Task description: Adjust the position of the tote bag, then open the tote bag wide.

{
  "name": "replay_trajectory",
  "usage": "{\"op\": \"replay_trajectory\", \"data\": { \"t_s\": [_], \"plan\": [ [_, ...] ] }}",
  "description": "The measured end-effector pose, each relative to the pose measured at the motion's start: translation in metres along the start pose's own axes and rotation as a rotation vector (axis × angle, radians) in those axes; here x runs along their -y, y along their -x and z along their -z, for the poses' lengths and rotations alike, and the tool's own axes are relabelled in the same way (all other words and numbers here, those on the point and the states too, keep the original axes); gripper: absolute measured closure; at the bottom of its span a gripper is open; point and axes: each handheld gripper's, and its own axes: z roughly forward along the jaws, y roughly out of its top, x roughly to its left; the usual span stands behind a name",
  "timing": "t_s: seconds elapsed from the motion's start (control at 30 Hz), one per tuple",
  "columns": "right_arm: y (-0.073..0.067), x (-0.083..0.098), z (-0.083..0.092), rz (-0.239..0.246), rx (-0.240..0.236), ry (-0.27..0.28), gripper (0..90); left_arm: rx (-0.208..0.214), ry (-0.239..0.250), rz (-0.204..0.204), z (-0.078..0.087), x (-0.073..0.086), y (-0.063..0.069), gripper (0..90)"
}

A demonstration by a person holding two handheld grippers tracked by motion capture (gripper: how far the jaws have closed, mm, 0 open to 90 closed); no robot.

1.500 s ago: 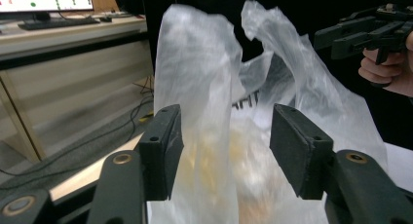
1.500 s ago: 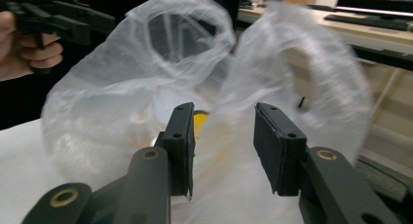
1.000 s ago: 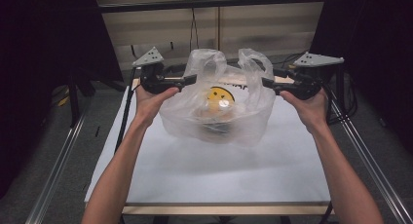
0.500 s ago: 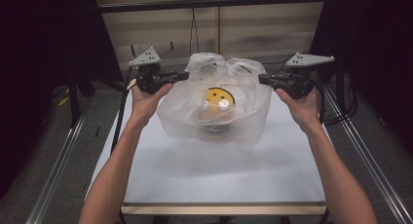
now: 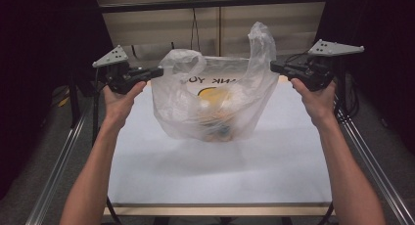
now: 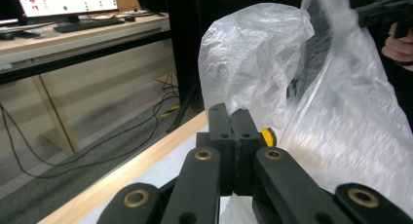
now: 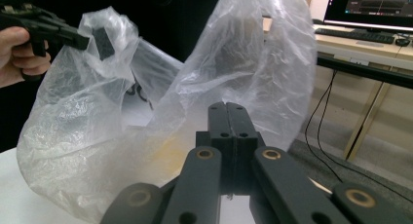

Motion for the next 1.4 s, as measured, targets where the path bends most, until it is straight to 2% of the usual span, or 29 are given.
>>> {"op": "replay_trajectory", "data": {
  "t_s": [0.03,0.1,0.2,0.27,0.33,0.4,0.47,0.6,0.67,0.73,0.8,0.87,0.93,1.03,1.13,1.17,1.23,1.33,1.4],
  "plan": [
    [0.0,0.0,0.001,0.007,-0.001,0.001,90.0,0.004,0.01,0.021,0.003,0.003,-0.003,90.0],
    [0.0,0.0,0.001,0.005,-0.002,0.005,90.0,-0.012,0.014,0.036,0.009,0.01,-0.009,90.0],
    [0.0,0.004,0.003,0.004,-0.002,0.015,90.0,-0.032,0.013,0.056,0.017,0.021,-0.016,90.0],
    [0.001,0.007,0.005,0.005,-0.002,0.018,90.0,-0.042,0.008,0.055,0.021,0.025,-0.019,90.0],
    [0.003,0.012,0.008,-0.001,-0.001,0.016,90.0,-0.045,-0.002,0.061,0.025,0.027,-0.019,90.0],
    [0.003,0.015,0.01,-0.004,-0.005,0.015,90.0,-0.023,0.012,0.068,0.026,0.031,-0.018,90.0],
    [0.001,0.019,0.011,-0.001,-0.01,0.007,90.0,-0.028,0.015,0.069,0.028,0.034,-0.017,90.0],
    [-0.006,0.029,0.011,0.007,-0.031,-0.012,90.0,-0.003,0.021,0.084,0.026,0.042,-0.012,90.0],
    [-0.009,0.034,0.011,0.014,-0.038,-0.023,90.0,0.006,0.013,0.075,0.026,0.047,-0.009,90.0],
    [-0.013,0.039,0.011,0.02,-0.045,-0.034,90.0,0.003,-0.007,0.062,0.023,0.051,-0.005,90.0],
    [-0.016,0.044,0.011,0.028,-0.053,-0.046,90.0,0.011,-0.014,0.063,0.019,0.057,-0.001,90.0],
    [-0.019,0.048,0.01,0.038,-0.049,-0.065,90.0,0.014,-0.042,0.064,0.015,0.062,0.0,90.0],
    [-0.02,0.053,0.01,0.036,-0.052,-0.073,90.0,0.008,-0.065,0.059,0.011,0.067,0.001,90.0],
    [-0.02,0.058,0.008,0.035,-0.048,-0.08,90.0,0.015,-0.056,0.066,0.007,0.069,0.003,90.0],
    [-0.019,0.064,0.007,0.037,-0.031,-0.093,90.0,-0.001,-0.067,0.061,0.004,0.069,0.001,90.0],
    [-0.017,0.065,0.006,0.035,-0.026,-0.097,90.0,-0.017,-0.076,0.058,0.002,0.07,0.0,90.0],
    [-0.013,0.068,0.004,0.028,-0.013,-0.105,90.0,-0.025,-0.078,0.084,0.001,0.073,-0.005,90.0],
    [-0.01,0.076,0.0,0.014,-0.017,-0.115,90.0,-0.024,-0.084,0.111,-0.001,0.084,-0.009,90.0],
    [-0.01,0.083,-0.003,0.018,-0.022,-0.142,90.0,-0.026,-0.122,0.099,-0.005,0.09,-0.008,90.0]
  ]
}}
